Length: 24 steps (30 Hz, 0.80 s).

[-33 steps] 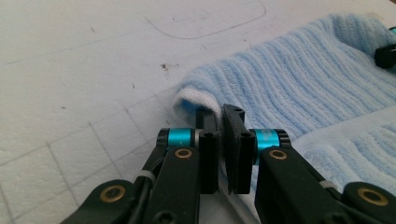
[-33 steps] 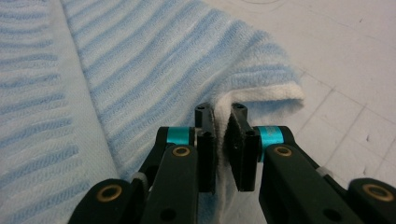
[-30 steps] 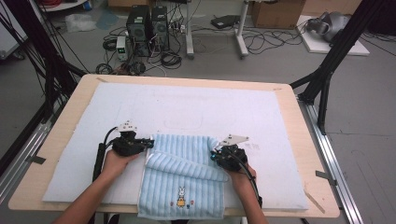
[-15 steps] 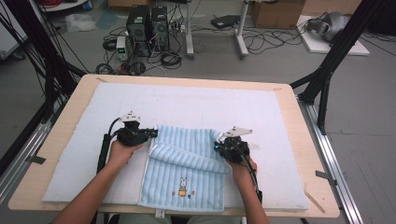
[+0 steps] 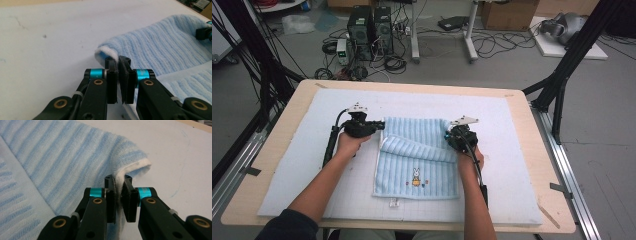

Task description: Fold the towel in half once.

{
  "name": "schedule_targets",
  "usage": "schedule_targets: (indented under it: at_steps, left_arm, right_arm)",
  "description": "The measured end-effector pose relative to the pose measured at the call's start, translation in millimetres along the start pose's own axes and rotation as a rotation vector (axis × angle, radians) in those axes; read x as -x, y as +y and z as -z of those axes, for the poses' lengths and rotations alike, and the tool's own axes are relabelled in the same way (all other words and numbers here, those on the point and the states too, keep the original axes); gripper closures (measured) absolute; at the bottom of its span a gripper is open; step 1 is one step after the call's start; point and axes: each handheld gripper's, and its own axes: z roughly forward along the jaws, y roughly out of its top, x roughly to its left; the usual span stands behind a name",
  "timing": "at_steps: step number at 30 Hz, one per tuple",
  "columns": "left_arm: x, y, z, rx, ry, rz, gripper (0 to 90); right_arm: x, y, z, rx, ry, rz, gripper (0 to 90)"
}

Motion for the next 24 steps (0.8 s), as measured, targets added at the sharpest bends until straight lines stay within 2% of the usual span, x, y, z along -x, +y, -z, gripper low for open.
schedule_targets:
  at_steps: [3, 4, 6, 7, 9, 10, 12, 13, 15, 20, 22, 24]
  left_arm:
    - [-3.7, 0.8, -2.4, -0.008, 0.016, 0.007, 84.2]
    - [-5.1, 0.1, -2.1, -0.015, 0.02, 0.026, 78.4]
    - [-7.8, -0.4, 0.0, -0.027, 0.023, 0.074, 58.7]
    - [-8.8, -0.3, 2.3, -0.034, 0.021, 0.074, 56.3]
    - [-8.2, -0.2, 7.3, -0.018, 0.029, 0.076, 53.0]
    - [-7.9, -0.4, 10.1, -0.011, 0.03, 0.07, 50.4]
    - [-5.9, -2.2, 14.5, 0.002, 0.038, 0.053, 48.0]
    - [-5.9, -2.9, 15.9, -0.006, 0.019, 0.051, 46.0]
    - [-4.5, -4.8, 17.7, 0.002, 0.011, 0.042, 42.6]
    - [-2.2, -8.0, 22.3, 0.012, -0.023, 0.035, 41.0]
    - [-1.1, -9.3, 24.0, 0.019, -0.035, 0.028, 41.7]
    - [-0.7, -10.2, 25.0, 0.022, -0.043, 0.024, 42.1]
  right_arm:
    - [2.9, 2.3, -3.8, -0.006, -0.015, -0.01, 81.7]
    - [4.0, 2.7, -5.0, -0.007, -0.02, -0.013, 76.6]
    - [4.6, 1.9, -5.6, 0.0, -0.04, -0.035, 59.3]
    - [5.4, 1.4, -5.2, -0.001, -0.037, -0.051, 55.7]
    - [6.5, 0.7, -3.1, -0.001, -0.041, -0.054, 47.8]
    - [6.6, 0.8, -1.2, 0.001, -0.037, -0.072, 44.8]
    - [7.8, 1.2, 3.0, 0.012, -0.027, -0.086, 42.2]
    - [8.0, 1.4, 4.4, 0.017, -0.015, -0.089, 40.9]
    - [7.7, 1.3, 7.2, 0.015, 0.001, -0.094, 40.2]
    - [10.1, 0.2, 13.9, 0.016, 0.02, -0.088, 40.1]
    - [11.8, 0.0, 17.5, 0.029, 0.042, -0.097, 39.4]
    - [12.2, -0.7, 21.4, 0.029, 0.061, -0.083, 39.4]
